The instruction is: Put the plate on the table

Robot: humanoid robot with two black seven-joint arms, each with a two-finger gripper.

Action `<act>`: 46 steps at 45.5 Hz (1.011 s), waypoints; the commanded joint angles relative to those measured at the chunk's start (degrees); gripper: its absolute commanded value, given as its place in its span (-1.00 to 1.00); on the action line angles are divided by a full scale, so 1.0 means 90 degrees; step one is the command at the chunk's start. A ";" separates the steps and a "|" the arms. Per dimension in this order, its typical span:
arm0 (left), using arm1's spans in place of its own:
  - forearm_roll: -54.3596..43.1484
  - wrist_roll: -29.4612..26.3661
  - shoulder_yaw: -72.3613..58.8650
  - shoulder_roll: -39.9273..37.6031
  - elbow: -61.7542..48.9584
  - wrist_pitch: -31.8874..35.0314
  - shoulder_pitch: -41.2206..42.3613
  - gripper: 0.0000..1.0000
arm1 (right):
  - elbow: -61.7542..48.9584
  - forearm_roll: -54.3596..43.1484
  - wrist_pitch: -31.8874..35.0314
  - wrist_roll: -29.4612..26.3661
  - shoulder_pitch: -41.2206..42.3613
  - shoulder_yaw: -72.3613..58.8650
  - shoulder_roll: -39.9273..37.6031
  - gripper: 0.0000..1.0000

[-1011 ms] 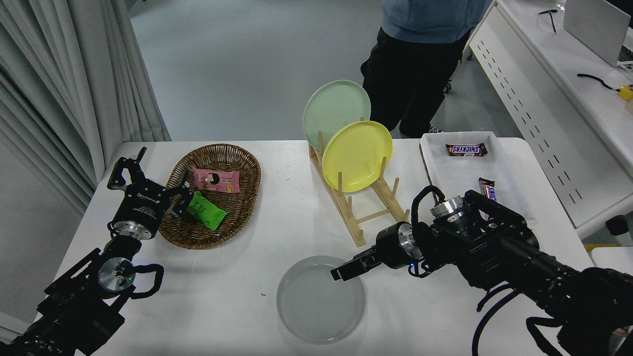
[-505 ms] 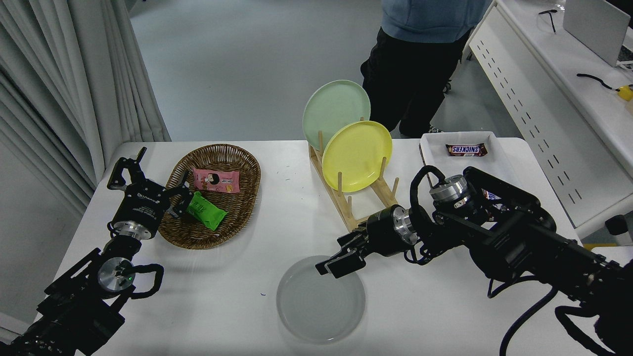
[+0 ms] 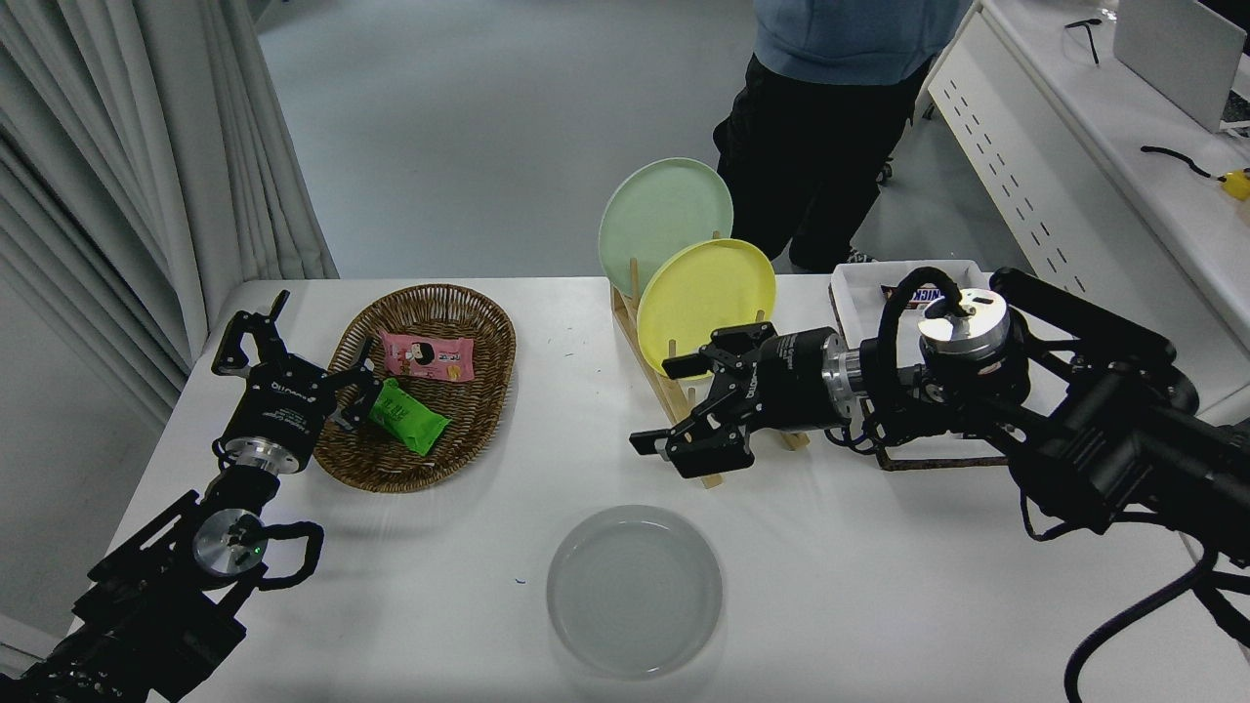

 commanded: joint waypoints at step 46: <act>0.0000 0.0003 -0.0001 0.0000 0.0003 0.0000 0.0000 1.00 | -0.1057 -0.4134 0.1924 0.3513 -0.1610 0.3321 0.0133 1.00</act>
